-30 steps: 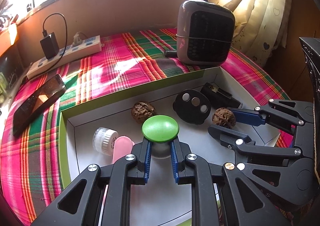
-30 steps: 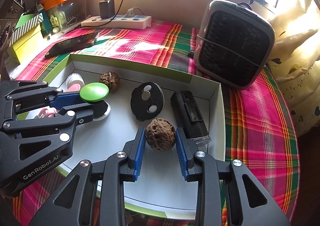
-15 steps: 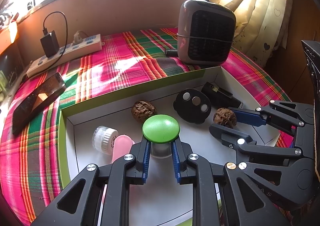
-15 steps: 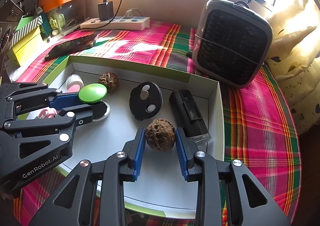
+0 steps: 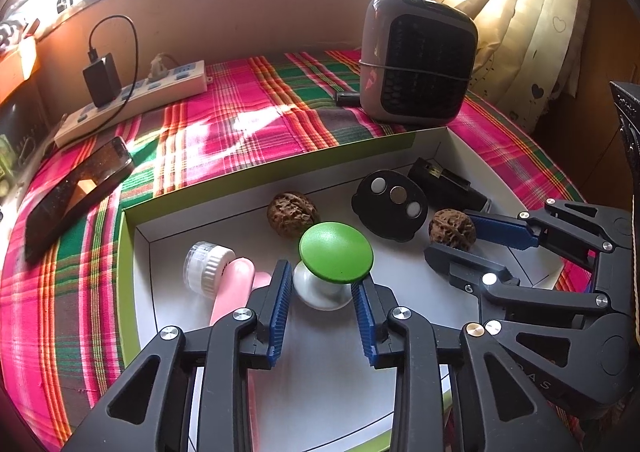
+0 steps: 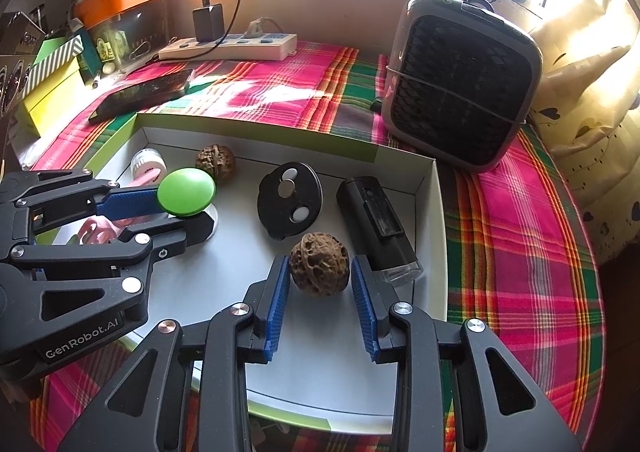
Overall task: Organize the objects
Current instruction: 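Carry the green-lidded container into the box with left gripper while right gripper carries the walnut in, then open left gripper releasing the container while right gripper releases the walnut in the box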
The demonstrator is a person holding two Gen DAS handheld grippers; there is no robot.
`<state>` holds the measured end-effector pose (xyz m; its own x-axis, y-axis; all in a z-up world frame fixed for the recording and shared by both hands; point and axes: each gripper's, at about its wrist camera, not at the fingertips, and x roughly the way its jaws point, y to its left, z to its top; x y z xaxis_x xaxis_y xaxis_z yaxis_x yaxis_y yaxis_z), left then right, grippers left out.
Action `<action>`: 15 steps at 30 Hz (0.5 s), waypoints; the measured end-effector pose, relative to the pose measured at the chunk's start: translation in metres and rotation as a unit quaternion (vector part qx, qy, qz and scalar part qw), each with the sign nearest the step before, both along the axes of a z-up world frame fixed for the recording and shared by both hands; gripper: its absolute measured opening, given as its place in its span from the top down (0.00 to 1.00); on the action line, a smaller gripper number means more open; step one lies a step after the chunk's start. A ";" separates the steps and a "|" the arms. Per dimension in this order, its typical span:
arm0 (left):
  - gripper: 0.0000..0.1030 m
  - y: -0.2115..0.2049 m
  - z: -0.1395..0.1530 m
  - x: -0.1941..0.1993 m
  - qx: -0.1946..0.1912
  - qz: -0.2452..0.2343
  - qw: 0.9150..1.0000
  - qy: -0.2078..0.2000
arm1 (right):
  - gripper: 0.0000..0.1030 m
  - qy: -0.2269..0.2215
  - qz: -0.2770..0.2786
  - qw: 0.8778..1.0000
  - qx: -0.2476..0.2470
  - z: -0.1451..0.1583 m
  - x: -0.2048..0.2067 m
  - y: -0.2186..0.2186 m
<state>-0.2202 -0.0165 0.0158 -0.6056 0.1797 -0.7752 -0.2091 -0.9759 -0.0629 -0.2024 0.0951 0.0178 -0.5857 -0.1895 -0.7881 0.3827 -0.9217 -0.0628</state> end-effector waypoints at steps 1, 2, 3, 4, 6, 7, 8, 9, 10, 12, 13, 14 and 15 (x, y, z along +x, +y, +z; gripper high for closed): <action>0.72 0.000 0.000 0.000 0.000 0.000 1.000 -0.001 | 0.65 -0.001 0.000 1.000 -0.001 0.000 0.000 0.000; 0.72 0.000 -0.001 0.000 -0.001 0.001 1.000 -0.002 | 0.65 -0.001 0.000 1.000 -0.001 0.000 0.000 0.000; 0.71 0.000 -0.002 0.000 -0.002 0.001 1.000 -0.004 | 0.65 -0.001 0.000 1.000 -0.001 0.000 0.000 0.000; 0.71 0.000 -0.002 0.000 -0.002 0.001 1.000 -0.002 | 0.65 -0.001 0.000 1.000 -0.001 0.000 0.000 0.000; 0.71 0.000 -0.002 0.000 -0.002 0.002 1.000 -0.003 | 0.65 -0.001 0.000 1.000 -0.002 0.000 0.000 0.000; 0.71 0.000 -0.002 0.000 -0.002 0.002 1.000 -0.003 | 0.64 -0.001 0.000 1.000 -0.003 0.000 0.000 0.000; 0.71 0.000 -0.002 0.000 -0.002 0.002 1.000 -0.003 | 0.64 -0.002 0.001 1.000 -0.004 0.000 0.000 0.000; 0.71 0.000 -0.001 0.000 -0.003 0.003 1.000 -0.003 | 0.63 -0.002 0.001 1.000 -0.004 0.000 0.000 0.000; 0.71 0.000 -0.001 0.000 -0.004 0.003 1.000 -0.003 | 0.63 -0.003 0.001 1.000 -0.005 0.000 0.000 0.000; 0.71 0.000 -0.001 0.000 -0.003 0.004 1.000 -0.003 | 0.61 -0.003 0.002 1.000 -0.005 0.000 0.000 0.000; 0.71 0.000 -0.001 0.000 -0.003 0.003 1.000 -0.003 | 0.61 -0.003 0.002 1.000 -0.006 0.000 0.000 -0.001; 0.71 0.000 -0.001 0.000 -0.002 0.003 1.000 -0.003 | 0.61 -0.003 0.002 1.000 -0.005 0.000 0.000 -0.001; 0.70 0.000 -0.001 0.000 -0.003 0.004 1.000 -0.003 | 0.61 -0.003 0.002 1.000 -0.005 0.000 0.000 -0.001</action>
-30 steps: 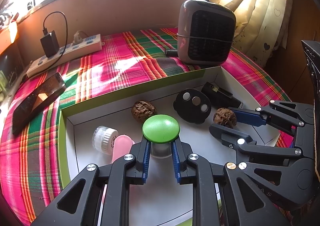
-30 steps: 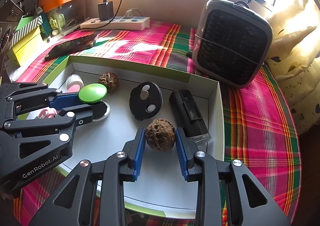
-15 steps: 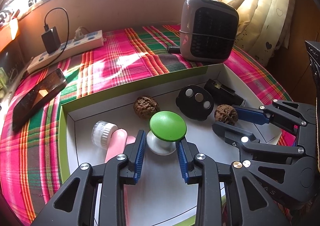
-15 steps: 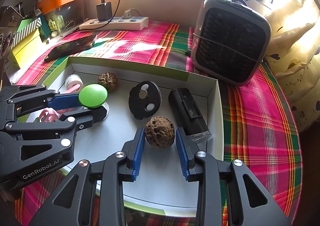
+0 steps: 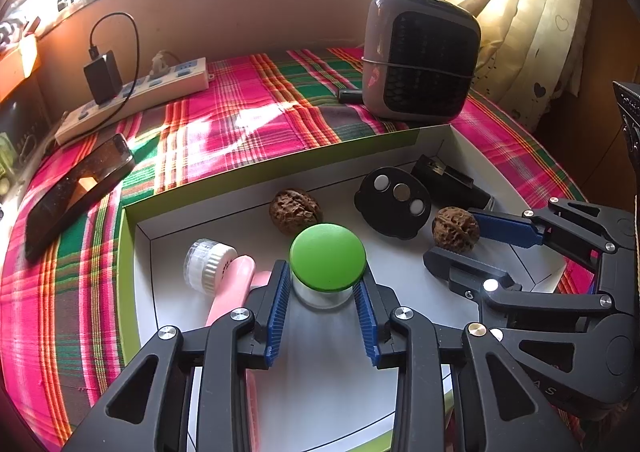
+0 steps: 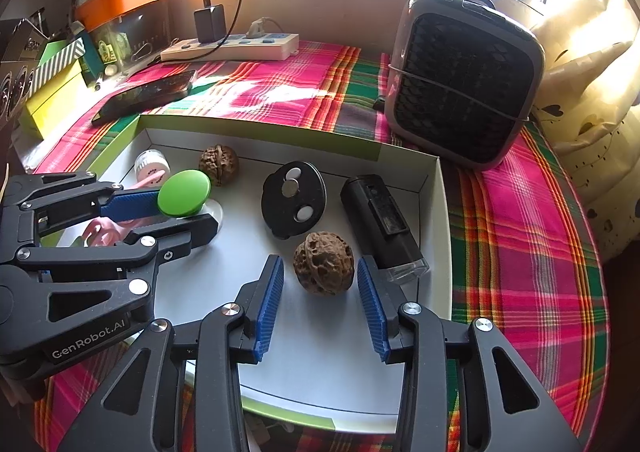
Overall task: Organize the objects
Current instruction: 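Open left gripper releasing the container while right gripper releases the walnut in the box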
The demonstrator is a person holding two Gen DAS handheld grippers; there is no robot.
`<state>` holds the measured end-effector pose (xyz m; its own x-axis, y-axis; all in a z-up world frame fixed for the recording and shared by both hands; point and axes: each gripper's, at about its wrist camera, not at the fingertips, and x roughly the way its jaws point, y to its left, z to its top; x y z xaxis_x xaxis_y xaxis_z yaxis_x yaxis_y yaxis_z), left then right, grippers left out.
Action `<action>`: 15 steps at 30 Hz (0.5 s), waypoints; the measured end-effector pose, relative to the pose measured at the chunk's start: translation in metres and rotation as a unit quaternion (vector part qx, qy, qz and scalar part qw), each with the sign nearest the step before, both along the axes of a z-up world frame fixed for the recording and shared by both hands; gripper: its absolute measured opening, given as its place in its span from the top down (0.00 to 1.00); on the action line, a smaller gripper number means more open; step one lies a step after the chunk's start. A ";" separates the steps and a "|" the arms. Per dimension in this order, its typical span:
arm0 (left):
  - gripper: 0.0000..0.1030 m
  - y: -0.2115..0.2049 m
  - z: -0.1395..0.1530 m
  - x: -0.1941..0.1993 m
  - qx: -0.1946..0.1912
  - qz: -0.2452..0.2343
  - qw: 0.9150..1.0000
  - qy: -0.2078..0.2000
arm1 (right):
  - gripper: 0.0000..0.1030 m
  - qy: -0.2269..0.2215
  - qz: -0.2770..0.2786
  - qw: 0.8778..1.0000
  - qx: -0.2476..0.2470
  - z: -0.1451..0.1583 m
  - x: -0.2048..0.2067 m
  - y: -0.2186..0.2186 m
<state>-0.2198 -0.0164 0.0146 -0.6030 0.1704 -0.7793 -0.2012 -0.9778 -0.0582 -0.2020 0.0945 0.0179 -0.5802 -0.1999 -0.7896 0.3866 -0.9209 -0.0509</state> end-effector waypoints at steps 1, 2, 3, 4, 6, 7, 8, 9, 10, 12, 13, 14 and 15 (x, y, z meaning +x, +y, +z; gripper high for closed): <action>0.70 0.000 0.000 0.000 -0.001 0.000 1.000 0.000 | 0.61 0.000 0.000 1.000 0.000 0.000 0.000 0.000; 0.70 0.000 0.000 0.000 -0.001 0.000 1.000 0.001 | 0.61 0.000 0.000 1.000 0.000 0.000 0.000 0.000; 0.69 0.001 0.000 0.000 -0.001 0.000 1.000 0.001 | 0.60 0.000 0.000 1.000 0.000 0.000 0.000 0.000; 0.69 0.001 0.000 0.000 -0.001 0.000 1.000 0.001 | 0.60 0.000 0.000 1.000 0.000 0.000 0.000 0.000; 0.68 0.001 0.001 0.001 -0.001 0.000 1.000 0.002 | 0.59 0.000 0.000 1.000 -0.001 0.000 0.000 0.000; 0.68 0.001 0.001 0.001 -0.001 0.000 1.000 0.003 | 0.59 0.000 0.000 1.000 -0.001 0.000 0.000 0.000; 0.67 0.002 0.001 0.001 -0.002 0.000 1.000 0.003 | 0.59 -0.001 -0.001 1.000 -0.002 0.000 0.000 0.000; 0.67 0.001 0.002 0.001 -0.002 0.001 1.000 0.004 | 0.59 -0.001 -0.001 1.000 -0.003 0.001 0.001 0.000; 0.67 0.000 0.003 0.002 -0.003 0.002 1.000 0.005 | 0.59 -0.001 -0.002 1.000 -0.004 0.001 0.002 0.000; 0.66 0.000 0.004 0.003 -0.005 0.003 1.000 0.006 | 0.58 -0.001 -0.003 1.000 -0.005 0.002 0.003 0.001; 0.66 -0.001 0.004 0.004 -0.005 0.004 1.000 0.006 | 0.57 0.000 -0.003 1.000 -0.006 0.002 0.003 0.001; 0.65 -0.001 0.004 0.005 -0.005 0.005 1.000 0.006 | 0.57 -0.001 -0.003 1.000 -0.008 0.002 0.004 0.002; 0.65 -0.002 0.005 0.006 -0.005 0.006 1.000 0.006 | 0.54 -0.002 -0.003 1.000 -0.012 0.003 0.004 0.002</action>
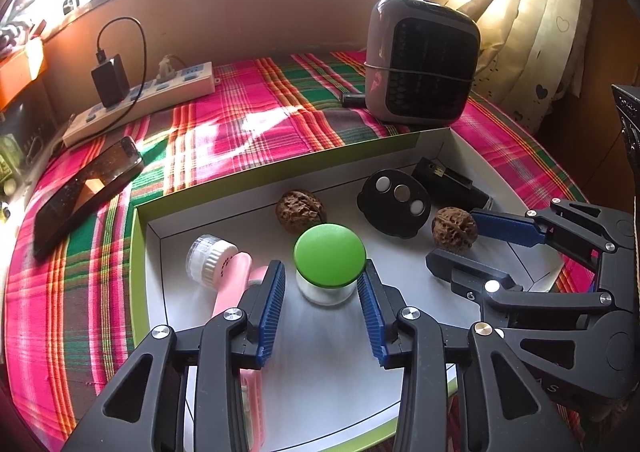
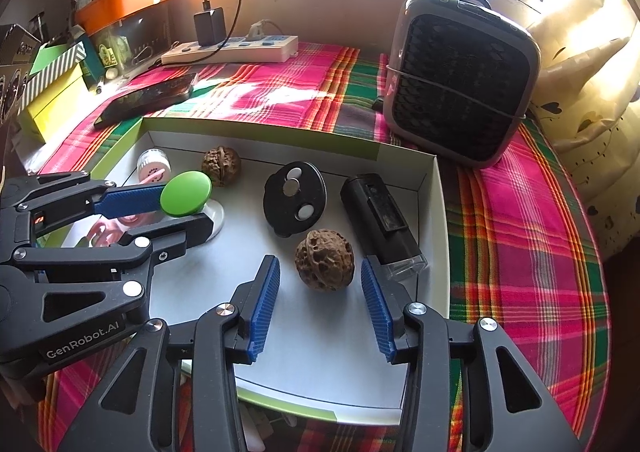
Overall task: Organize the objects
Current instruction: 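Open left gripper releasing the container while right gripper releases the walnut in the box, then withdraw both open grippers from the box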
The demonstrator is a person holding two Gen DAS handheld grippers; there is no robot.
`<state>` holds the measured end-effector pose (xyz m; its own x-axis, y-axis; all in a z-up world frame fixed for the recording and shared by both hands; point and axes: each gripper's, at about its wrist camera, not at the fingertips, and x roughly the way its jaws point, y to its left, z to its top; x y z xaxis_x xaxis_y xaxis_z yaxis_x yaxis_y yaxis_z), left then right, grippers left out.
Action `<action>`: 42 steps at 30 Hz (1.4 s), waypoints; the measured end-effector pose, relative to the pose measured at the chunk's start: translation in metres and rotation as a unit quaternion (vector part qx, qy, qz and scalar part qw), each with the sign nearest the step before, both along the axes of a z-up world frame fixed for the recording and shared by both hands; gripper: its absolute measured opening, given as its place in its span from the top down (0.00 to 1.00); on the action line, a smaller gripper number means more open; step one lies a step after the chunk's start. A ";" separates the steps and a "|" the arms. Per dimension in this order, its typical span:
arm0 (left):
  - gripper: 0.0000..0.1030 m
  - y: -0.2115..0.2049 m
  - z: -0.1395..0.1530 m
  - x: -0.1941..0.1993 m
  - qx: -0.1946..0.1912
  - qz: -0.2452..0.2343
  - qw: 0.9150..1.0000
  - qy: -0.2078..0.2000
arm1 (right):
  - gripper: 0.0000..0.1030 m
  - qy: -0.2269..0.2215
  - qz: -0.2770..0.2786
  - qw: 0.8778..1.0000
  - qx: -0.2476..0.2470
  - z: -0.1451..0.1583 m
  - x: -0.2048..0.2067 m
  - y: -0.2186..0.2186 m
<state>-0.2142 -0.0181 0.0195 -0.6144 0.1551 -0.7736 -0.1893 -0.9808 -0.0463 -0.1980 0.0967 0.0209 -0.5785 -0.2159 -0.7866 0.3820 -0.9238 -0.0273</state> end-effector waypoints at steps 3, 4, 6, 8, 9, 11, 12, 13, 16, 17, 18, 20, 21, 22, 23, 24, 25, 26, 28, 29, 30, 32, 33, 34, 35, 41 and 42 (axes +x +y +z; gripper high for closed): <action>0.65 -0.002 0.002 0.003 0.001 0.003 1.000 0.001 | 0.49 -0.001 0.000 1.000 -0.009 0.002 0.003 0.002; 0.65 -0.002 0.003 0.004 0.001 0.004 1.000 0.003 | 0.49 0.000 -0.001 1.000 -0.009 0.002 0.004 0.002; 0.65 -0.002 0.005 0.007 0.000 0.004 1.000 0.004 | 0.49 -0.001 -0.004 1.000 -0.013 0.003 0.005 0.004; 0.65 -0.003 0.007 0.009 0.001 0.005 1.000 0.005 | 0.49 -0.001 -0.008 1.000 -0.016 0.004 0.007 0.005; 0.64 -0.004 0.007 0.011 0.001 0.007 1.000 0.006 | 0.49 -0.001 -0.009 1.000 -0.018 0.004 0.008 0.006; 0.64 -0.004 0.010 0.015 0.001 0.007 1.000 0.009 | 0.49 0.001 -0.012 1.000 -0.023 0.006 0.010 0.008; 0.64 -0.004 0.010 0.016 0.002 0.007 1.000 0.010 | 0.49 0.002 -0.012 1.000 -0.025 0.007 0.012 0.009; 0.64 -0.004 0.011 0.018 0.003 0.007 1.000 0.011 | 0.49 0.003 -0.012 1.000 -0.027 0.008 0.013 0.009; 0.64 -0.004 0.013 0.023 0.001 0.010 1.000 0.015 | 0.49 0.009 -0.015 0.999 -0.027 0.011 0.018 0.011; 0.64 -0.004 0.014 0.024 0.001 0.010 1.000 0.016 | 0.49 0.010 -0.017 0.999 -0.028 0.012 0.019 0.011; 0.64 -0.005 0.014 0.025 0.002 0.010 1.000 0.016 | 0.49 0.011 -0.018 0.999 -0.030 0.013 0.021 0.012; 0.64 -0.005 0.015 0.028 0.002 0.012 1.000 0.017 | 0.49 0.013 -0.022 0.999 -0.033 0.015 0.023 0.014; 0.64 -0.005 0.016 0.029 0.002 0.013 1.000 0.018 | 0.49 0.014 -0.023 0.999 -0.034 0.016 0.025 0.014; 0.64 -0.006 0.016 0.031 0.003 0.013 1.000 0.019 | 0.49 0.016 -0.025 0.999 -0.036 0.017 0.027 0.015; 0.64 -0.007 0.017 0.032 0.005 0.015 1.000 0.020 | 0.49 0.018 -0.026 0.999 -0.037 0.018 0.029 0.016; 0.64 -0.008 0.018 0.035 0.007 0.018 1.000 0.023 | 0.49 0.019 -0.026 0.999 -0.038 0.019 0.030 0.017; 0.64 -0.009 0.019 0.037 0.008 0.019 0.999 0.026 | 0.49 0.020 -0.026 0.999 -0.039 0.020 0.033 0.017; 0.64 -0.009 0.020 0.039 0.009 0.019 0.999 0.027 | 0.49 0.021 -0.027 0.999 -0.040 0.020 0.034 0.018; 0.64 -0.010 0.022 0.044 0.011 0.021 0.999 0.031 | 0.49 0.024 -0.029 0.998 -0.043 0.022 0.038 0.019; 0.64 -0.011 0.023 0.046 0.011 0.022 0.999 0.032 | 0.49 0.025 -0.031 0.998 -0.045 0.023 0.039 0.020; 0.64 -0.011 0.023 0.049 0.012 0.023 0.999 0.033 | 0.49 0.026 -0.033 0.998 -0.047 0.024 0.041 0.021; 0.64 -0.012 0.025 0.054 0.016 0.024 0.999 0.035 | 0.49 0.030 -0.035 0.998 -0.051 0.026 0.046 0.022; 0.64 -0.014 0.026 0.056 0.018 0.026 0.999 0.037 | 0.49 0.031 -0.035 0.998 -0.052 0.027 0.049 0.023; 0.64 -0.015 0.026 0.059 0.019 0.026 0.999 0.039 | 0.49 0.034 -0.035 0.997 -0.054 0.028 0.052 0.024; 0.64 -0.015 0.027 0.062 0.020 0.028 0.999 0.040 | 0.49 0.035 -0.037 0.997 -0.055 0.028 0.054 0.025; 0.64 -0.018 0.027 0.079 0.020 0.034 0.998 0.044 | 0.49 0.036 -0.044 0.996 -0.063 0.028 0.066 0.030; 0.64 -0.019 0.027 0.081 0.020 0.035 0.998 0.044 | 0.49 0.037 -0.045 0.996 -0.064 0.028 0.068 0.031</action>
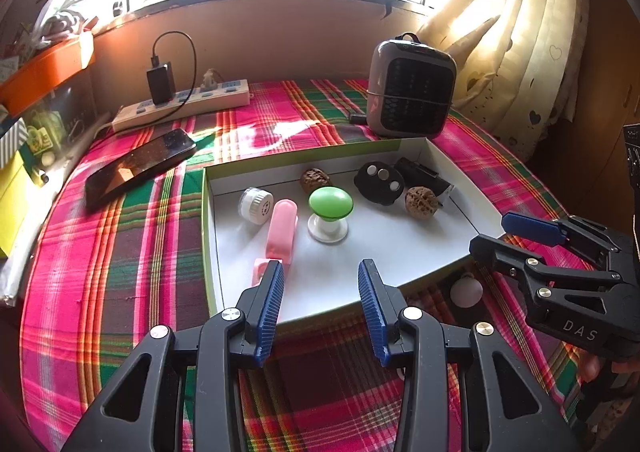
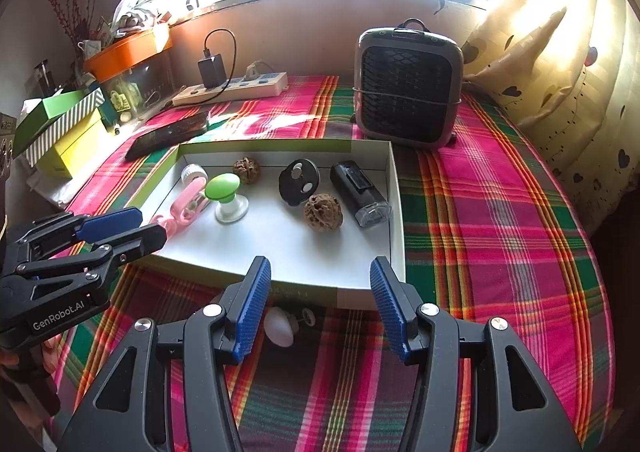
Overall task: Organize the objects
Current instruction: 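Withdraw both open grippers from the box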
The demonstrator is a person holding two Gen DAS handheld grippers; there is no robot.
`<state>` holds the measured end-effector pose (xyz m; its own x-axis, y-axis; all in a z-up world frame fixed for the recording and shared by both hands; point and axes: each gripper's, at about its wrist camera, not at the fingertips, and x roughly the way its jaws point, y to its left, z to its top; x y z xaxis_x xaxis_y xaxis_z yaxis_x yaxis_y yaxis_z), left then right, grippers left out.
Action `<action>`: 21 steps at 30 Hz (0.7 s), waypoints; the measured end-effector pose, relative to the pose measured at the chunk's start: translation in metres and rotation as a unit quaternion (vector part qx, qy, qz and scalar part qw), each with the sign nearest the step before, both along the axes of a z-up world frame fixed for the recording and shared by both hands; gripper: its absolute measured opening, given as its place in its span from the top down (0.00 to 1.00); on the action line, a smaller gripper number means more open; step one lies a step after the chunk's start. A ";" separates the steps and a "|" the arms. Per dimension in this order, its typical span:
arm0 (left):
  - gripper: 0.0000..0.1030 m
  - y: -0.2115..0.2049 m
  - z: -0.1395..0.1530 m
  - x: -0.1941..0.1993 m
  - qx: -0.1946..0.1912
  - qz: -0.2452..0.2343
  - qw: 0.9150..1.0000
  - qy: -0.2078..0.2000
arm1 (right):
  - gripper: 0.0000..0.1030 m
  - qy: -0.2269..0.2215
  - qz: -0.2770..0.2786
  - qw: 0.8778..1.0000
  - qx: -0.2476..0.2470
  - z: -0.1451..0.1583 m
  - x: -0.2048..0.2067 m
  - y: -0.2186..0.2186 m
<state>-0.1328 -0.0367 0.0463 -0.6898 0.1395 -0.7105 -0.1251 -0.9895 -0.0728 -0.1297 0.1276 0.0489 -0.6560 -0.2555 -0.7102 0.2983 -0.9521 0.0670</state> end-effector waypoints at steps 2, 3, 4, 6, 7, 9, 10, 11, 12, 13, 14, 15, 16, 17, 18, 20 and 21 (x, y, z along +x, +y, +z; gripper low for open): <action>0.64 0.000 0.000 0.004 0.006 -0.003 1.000 -0.001 | 0.49 0.001 -0.003 1.000 0.003 -0.001 0.004 0.001; 0.64 -0.001 0.000 0.007 0.004 -0.001 1.000 0.000 | 0.49 0.001 -0.003 1.000 0.004 -0.002 0.006 0.001; 0.64 0.000 0.000 0.009 0.003 -0.001 1.000 0.001 | 0.49 0.000 -0.002 1.000 0.003 -0.003 0.008 0.002; 0.64 0.000 -0.002 0.013 0.006 -0.004 1.000 -0.001 | 0.49 -0.001 -0.002 1.000 0.002 -0.004 0.012 0.003; 0.64 0.001 -0.002 0.014 0.006 -0.003 1.000 -0.003 | 0.49 0.000 -0.002 1.000 0.002 -0.005 0.014 0.003; 0.64 0.003 -0.001 0.019 0.007 -0.007 1.000 -0.002 | 0.49 0.001 -0.005 1.000 0.000 -0.006 0.018 0.005; 0.64 0.004 -0.001 0.021 0.010 -0.011 1.000 -0.002 | 0.49 0.001 -0.005 1.000 -0.002 -0.006 0.020 0.006; 0.64 0.005 -0.002 0.024 0.010 -0.011 1.000 -0.004 | 0.49 0.002 -0.006 1.000 -0.003 -0.007 0.022 0.006; 0.64 0.007 -0.002 0.026 0.010 -0.012 1.000 -0.003 | 0.49 0.002 -0.006 1.000 -0.003 -0.008 0.023 0.007; 0.64 0.009 -0.002 0.028 0.010 -0.018 1.000 -0.002 | 0.49 0.002 -0.006 1.000 -0.002 -0.008 0.025 0.008; 0.64 0.011 -0.003 0.030 0.008 -0.024 1.000 -0.004 | 0.49 0.002 -0.007 1.000 0.000 -0.009 0.026 0.008; 0.64 0.014 -0.004 0.030 0.009 -0.026 1.000 -0.007 | 0.49 0.001 -0.007 1.000 0.001 -0.010 0.027 0.009; 0.64 0.015 -0.006 0.031 0.010 -0.030 0.999 -0.010 | 0.49 0.000 -0.008 1.000 0.001 -0.011 0.028 0.010; 0.64 0.017 -0.008 0.031 0.011 -0.034 0.999 -0.015 | 0.49 -0.001 -0.009 1.000 0.000 -0.012 0.030 0.011; 0.64 0.019 -0.011 0.032 0.012 -0.035 0.999 -0.019 | 0.49 -0.002 -0.011 1.000 -0.001 -0.013 0.031 0.012; 0.64 0.022 -0.015 0.033 0.016 -0.040 0.999 -0.028 | 0.49 -0.004 -0.012 1.000 -0.001 -0.014 0.032 0.014; 0.64 0.023 -0.016 0.033 0.017 -0.042 0.999 -0.030 | 0.49 -0.005 -0.013 1.000 -0.002 -0.014 0.033 0.015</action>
